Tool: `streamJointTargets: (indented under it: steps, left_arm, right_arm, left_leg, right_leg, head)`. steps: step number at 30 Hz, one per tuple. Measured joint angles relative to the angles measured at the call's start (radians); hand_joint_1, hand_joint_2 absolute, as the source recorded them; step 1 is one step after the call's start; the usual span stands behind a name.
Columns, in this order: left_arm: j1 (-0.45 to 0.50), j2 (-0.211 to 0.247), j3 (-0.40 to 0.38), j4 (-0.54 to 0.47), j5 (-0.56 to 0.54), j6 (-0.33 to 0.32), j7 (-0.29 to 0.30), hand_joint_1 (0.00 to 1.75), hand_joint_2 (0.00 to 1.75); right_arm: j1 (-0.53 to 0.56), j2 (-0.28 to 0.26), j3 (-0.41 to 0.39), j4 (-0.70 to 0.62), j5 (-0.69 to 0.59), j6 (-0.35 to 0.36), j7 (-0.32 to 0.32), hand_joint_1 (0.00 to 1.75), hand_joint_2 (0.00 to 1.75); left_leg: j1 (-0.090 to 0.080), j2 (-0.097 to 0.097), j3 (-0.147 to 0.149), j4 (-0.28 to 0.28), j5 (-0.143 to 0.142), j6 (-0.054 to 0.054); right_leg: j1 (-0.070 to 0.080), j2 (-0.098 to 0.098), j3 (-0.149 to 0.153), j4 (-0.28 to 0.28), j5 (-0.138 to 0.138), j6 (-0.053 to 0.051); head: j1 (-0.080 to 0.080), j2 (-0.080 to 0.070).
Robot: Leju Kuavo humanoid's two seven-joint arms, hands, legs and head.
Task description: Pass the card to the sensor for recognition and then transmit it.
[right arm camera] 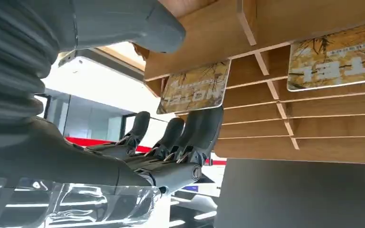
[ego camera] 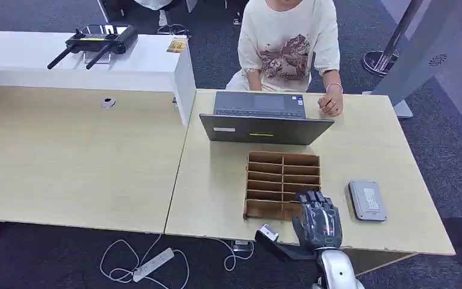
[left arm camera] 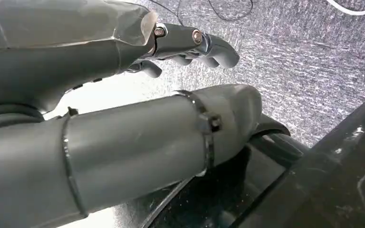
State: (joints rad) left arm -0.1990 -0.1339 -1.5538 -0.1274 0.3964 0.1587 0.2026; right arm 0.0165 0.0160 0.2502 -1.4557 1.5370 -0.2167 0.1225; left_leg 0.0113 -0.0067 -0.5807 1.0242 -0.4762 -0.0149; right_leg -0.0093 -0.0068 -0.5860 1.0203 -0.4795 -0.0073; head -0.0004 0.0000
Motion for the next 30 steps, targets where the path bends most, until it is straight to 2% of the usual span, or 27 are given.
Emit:
streamJointTargets:
  steps: [7,8,10,11,15,18,19,21,23,30]
  left_arm:
    - [0.0,0.0,0.0,0.0,-0.002,-0.001,0.0,0.0,0.0]
    - [0.0,0.0,0.0,0.0,-0.002,-0.001,0.0,0.0,0.0]
    - [0.0,0.0,0.0,0.0,-0.002,-0.002,0.0,0.0,0.0]
    - [0.0,0.0,0.0,0.0,-0.002,-0.002,0.0,0.0,0.0]
    - [0.0,0.0,0.0,0.0,-0.002,-0.002,0.0,0.0,0.0]
    - [0.0,0.0,0.0,0.0,-0.002,-0.002,0.0,0.0,0.0]
    - [0.0,0.0,0.0,0.0,-0.002,-0.002,0.0,0.0,0.0]
    - [-0.001,0.0,0.0,0.0,-0.001,-0.002,0.0,0.0,0.0]
    - [-0.001,0.0,0.0,0.0,-0.001,-0.001,0.0,0.0,0.0]
    - [-0.001,0.0,0.0,0.0,0.002,-0.001,0.0,0.0,0.0]
  right_arm:
    - [-0.004,0.0,-0.001,0.006,0.0,0.0,0.0,0.8,1.75]
    - [-0.005,0.0,-0.001,0.007,0.0,0.0,0.0,0.87,1.75]
    - [-0.005,0.0,-0.001,0.007,0.0,0.002,0.0,0.91,1.75]
    - [-0.006,0.0,-0.001,0.007,0.0,0.002,0.0,0.87,1.75]
    - [-0.008,0.0,-0.001,0.008,0.0,0.002,0.0,0.96,1.75]
    - [-0.008,0.0,-0.001,0.008,0.0,0.002,0.0,0.96,1.75]
    - [-0.008,0.0,-0.001,0.008,0.0,0.002,0.0,0.99,1.75]
    - [-0.015,0.0,-0.001,0.014,0.001,0.002,-0.002,1.17,1.75]
    - [-0.018,0.0,-0.001,0.016,0.001,0.001,-0.003,1.24,1.75]
    - [-0.025,0.003,-0.002,0.023,0.002,-0.002,-0.008,1.31,1.75]
  left_leg:
    - [0.0,0.0,0.0,0.0,0.0,0.0]
    - [0.0,0.0,0.0,0.0,0.0,0.0]
    - [0.0,0.0,0.0,0.0,0.0,0.0]
    - [0.0,0.0,0.0,0.0,0.0,0.0]
    - [0.0,0.0,0.0,0.0,0.0,0.0]
    - [0.0,0.0,0.0,0.0,0.0,0.0]
    - [0.0,0.0,0.0,0.0,0.0,0.0]
    - [0.0,0.0,0.0,0.0,0.0,0.0]
    - [0.0,0.0,0.0,0.0,0.0,0.0]
    - [0.0,0.0,0.0,0.0,0.0,0.0]
  right_leg:
    - [0.0,0.0,0.0,0.0,0.0,0.0]
    - [0.0,0.0,0.0,0.0,0.0,0.0]
    - [0.0,0.0,0.0,0.0,0.0,0.0]
    - [0.0,0.0,0.0,0.0,0.0,0.0]
    - [0.0,0.0,0.0,0.0,0.0,0.0]
    - [0.0,0.0,0.0,0.0,0.0,0.0]
    - [0.0,0.0,0.0,0.0,0.0,0.0]
    - [0.0,0.0,0.0,0.0,0.0,0.0]
    - [0.0,0.0,0.0,0.0,0.0,0.0]
    - [0.0,0.0,0.0,0.0,0.0,0.0]
  head:
    - [0.0,0.0]
    - [0.0,0.0]
    - [0.0,0.0]
    - [0.0,0.0]
    - [0.0,0.0]
    - [0.0,0.0]
    - [0.0,0.0]
    - [0.0,0.0]
    - [0.0,0.0]
    - [0.0,0.0]
